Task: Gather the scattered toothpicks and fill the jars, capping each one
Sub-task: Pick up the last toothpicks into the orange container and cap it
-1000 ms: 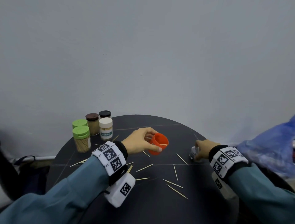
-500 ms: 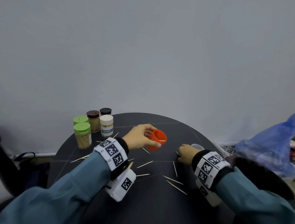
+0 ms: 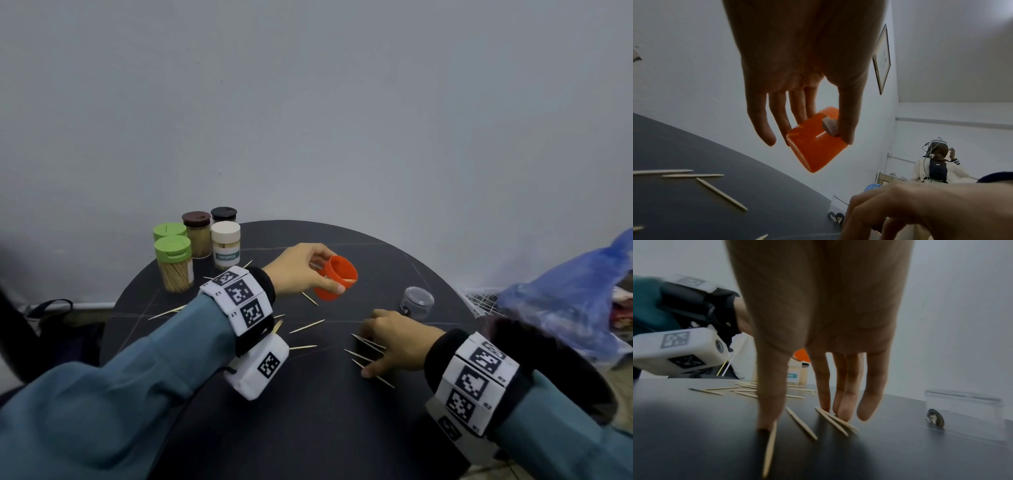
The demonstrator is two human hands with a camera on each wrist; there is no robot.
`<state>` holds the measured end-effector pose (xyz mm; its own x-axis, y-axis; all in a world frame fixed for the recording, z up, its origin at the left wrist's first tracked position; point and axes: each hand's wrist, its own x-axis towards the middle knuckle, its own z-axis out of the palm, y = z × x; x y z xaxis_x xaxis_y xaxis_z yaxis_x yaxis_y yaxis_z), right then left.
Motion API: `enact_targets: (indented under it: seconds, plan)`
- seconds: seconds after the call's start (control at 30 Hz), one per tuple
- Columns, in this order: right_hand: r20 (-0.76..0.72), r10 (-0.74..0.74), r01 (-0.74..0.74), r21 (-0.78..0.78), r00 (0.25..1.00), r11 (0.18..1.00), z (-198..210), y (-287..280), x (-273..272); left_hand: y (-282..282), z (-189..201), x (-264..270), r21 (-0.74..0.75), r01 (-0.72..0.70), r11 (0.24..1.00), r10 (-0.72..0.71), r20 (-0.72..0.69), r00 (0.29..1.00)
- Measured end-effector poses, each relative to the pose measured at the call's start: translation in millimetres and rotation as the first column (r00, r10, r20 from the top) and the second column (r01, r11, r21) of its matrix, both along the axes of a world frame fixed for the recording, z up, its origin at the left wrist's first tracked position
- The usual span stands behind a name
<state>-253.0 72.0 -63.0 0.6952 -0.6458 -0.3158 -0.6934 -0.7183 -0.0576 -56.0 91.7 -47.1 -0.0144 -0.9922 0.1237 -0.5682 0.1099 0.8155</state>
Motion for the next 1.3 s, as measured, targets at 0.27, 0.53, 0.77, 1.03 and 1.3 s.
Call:
enact_targets:
  seconds: [0.27, 0.53, 0.77, 1.03, 1.3]
  plan:
    - [0.112, -0.099, 0.108, -0.077, 0.989, 0.991, -7.9, -6.2, 5.1, 3.0, -1.7, -2.0, 0.01, 0.005, 1.0, -0.005, 0.029, 1.0]
    - [-0.157, -0.069, 0.06, -0.064, 0.985, 0.996, 2.0, -1.0, 16.5, 3.8, -3.7, -0.9, 0.016, -0.002, 1.0, 0.001, 0.034, 0.999]
    - [0.047, -0.089, 0.089, 0.007, 0.995, 0.996, 21.4, -13.1, 7.9, 6.0, -3.2, 3.6, 0.018, 0.0, 1.0, 0.0, 0.019, 1.0]
    - [0.375, -0.016, 0.035, -0.045, 0.927, 0.998, 68.5, -33.4, 25.5, 16.9, -10.3, 22.9, 0.024, -0.03, 0.999, 0.031, -0.015, 0.999]
    - [0.352, 0.196, -0.159, -0.131, 0.915, 0.979, 86.6, -25.2, 81.3, 21.0, -12.9, 31.4, 0.031, -0.055, 0.998, 0.056, -0.032, 0.998]
